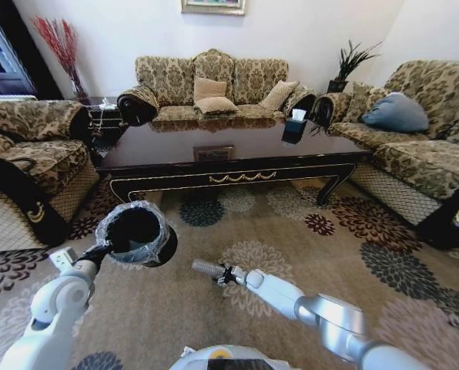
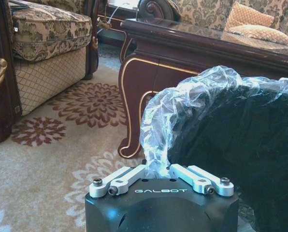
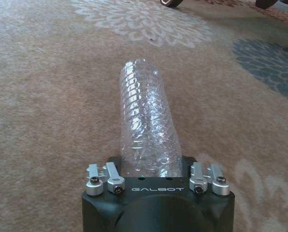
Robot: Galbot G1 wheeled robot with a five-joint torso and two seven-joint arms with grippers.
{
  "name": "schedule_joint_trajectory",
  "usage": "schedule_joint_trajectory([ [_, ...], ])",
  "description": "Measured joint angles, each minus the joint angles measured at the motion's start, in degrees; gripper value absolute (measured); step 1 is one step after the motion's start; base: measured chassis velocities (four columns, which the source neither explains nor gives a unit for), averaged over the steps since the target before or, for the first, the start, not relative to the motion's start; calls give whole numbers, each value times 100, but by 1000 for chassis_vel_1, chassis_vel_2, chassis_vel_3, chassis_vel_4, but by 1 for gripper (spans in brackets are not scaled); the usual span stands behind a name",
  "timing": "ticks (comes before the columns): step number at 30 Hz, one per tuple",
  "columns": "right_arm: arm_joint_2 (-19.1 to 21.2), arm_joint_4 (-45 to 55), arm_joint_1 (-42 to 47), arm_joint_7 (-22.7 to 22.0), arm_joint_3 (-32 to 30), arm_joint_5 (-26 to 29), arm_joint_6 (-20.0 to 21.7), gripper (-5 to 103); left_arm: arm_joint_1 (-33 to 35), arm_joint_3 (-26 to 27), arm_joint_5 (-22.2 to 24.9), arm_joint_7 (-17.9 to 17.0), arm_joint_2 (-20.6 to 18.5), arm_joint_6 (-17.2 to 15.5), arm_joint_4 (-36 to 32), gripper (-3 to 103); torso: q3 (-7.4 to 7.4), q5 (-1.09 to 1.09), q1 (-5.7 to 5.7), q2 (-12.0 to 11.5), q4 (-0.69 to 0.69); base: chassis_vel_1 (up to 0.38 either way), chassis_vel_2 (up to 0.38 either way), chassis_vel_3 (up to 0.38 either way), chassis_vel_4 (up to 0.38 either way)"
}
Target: Move to the front of the table and pick up the trash from the floor, then place it into the trash bin.
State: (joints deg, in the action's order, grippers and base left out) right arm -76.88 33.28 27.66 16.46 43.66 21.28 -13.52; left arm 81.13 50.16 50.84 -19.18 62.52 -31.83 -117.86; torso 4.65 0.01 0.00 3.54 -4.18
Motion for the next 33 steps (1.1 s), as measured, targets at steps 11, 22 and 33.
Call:
schedule_joint_trajectory([
  [11, 368, 1117, -169, -88, -592, 533, -414, 30, -15, -138, -154, 56, 20, 64, 289, 2, 0, -1, 0, 0, -1, 0, 0, 0, 0],
  [22, 643, 2986, -1007, -835, -1076, 1501, -1556, 27, -40, -367, -262, 81, 77, 90, 461, 2, 0, 0, 0, 0, 1, 0, 0, 0, 0],
  [33, 982, 5210, -1612, -1745, 160, 1953, -1126, 27, -68, -477, -231, 71, 165, 90, 197, 2, -1, -2, 0, 0, -2, 0, 0, 0, 0],
])
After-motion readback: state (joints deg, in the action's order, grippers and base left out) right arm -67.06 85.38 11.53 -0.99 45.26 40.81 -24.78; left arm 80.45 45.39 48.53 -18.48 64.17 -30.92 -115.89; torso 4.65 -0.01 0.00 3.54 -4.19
